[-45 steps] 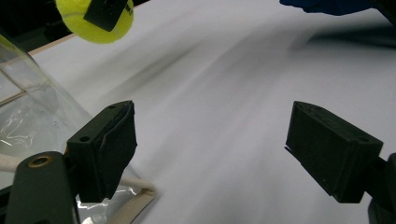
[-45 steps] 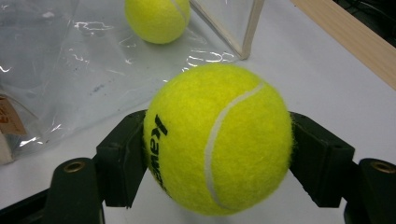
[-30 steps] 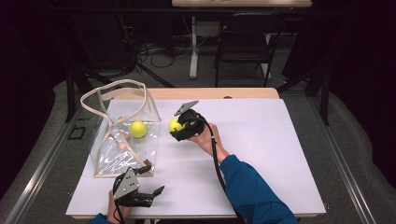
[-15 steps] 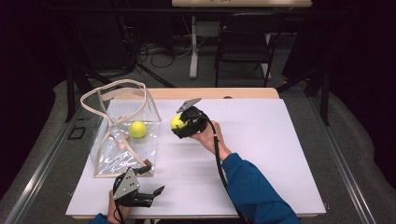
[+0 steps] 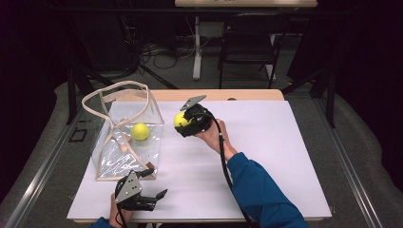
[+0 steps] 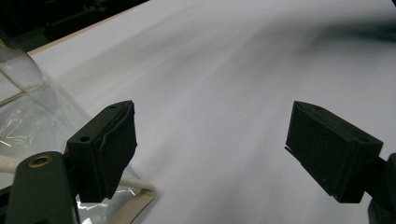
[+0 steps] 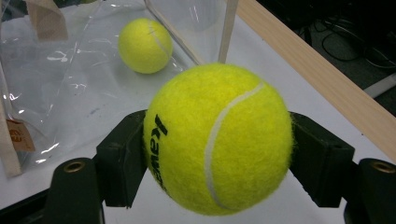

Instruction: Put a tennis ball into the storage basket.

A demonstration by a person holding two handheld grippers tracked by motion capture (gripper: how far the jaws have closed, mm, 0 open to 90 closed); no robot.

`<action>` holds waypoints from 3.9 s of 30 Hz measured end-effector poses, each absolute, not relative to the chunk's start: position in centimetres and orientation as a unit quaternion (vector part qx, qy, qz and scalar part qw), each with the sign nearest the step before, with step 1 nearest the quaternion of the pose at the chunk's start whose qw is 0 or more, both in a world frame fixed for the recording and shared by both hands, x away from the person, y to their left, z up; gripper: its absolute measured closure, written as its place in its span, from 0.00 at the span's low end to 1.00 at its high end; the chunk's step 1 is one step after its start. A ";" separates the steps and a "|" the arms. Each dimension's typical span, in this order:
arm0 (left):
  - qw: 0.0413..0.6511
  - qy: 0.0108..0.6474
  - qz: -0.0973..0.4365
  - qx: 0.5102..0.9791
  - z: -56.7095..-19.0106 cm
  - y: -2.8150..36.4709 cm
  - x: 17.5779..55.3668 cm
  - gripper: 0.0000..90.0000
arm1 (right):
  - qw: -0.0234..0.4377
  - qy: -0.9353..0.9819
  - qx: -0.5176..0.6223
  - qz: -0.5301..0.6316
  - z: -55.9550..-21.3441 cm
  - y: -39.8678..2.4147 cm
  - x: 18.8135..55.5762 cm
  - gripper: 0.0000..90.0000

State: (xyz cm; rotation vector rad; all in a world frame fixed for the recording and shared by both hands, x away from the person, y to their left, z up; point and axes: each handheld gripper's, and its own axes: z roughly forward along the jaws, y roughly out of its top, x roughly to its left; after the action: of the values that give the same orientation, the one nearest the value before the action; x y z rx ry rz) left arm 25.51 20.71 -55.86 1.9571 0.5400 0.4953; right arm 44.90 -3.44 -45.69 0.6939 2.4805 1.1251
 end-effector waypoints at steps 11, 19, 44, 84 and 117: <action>0.502 0.224 0.205 0.810 -55.9 20.7 25.5 0.18 | 0.172 0.868 0.238 0.401 -44.6 -3.5 44.9 0.30; 0.501 0.224 0.207 0.810 -55.9 20.7 25.5 0.18 | 0.175 0.865 0.233 0.408 -43.8 -3.5 44.9 0.30; 0.503 0.224 0.205 0.809 -55.8 20.7 25.5 0.18 | 0.188 0.862 0.217 0.417 -41.6 -3.1 44.6 0.30; 0.504 0.226 0.208 0.807 -55.9 20.7 25.6 0.18 | 0.197 0.858 0.205 0.428 -38.5 -2.1 45.3 0.30; 0.505 0.224 0.207 0.807 -55.8 20.8 25.6 0.18 | 0.200 0.853 0.203 0.438 -36.6 -1.2 46.1 0.30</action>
State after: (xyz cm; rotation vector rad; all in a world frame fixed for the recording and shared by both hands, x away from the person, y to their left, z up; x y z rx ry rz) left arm 25.57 20.81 -55.80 1.9477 0.5408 0.4994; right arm 46.08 -1.22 -36.65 0.5668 2.3833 1.2231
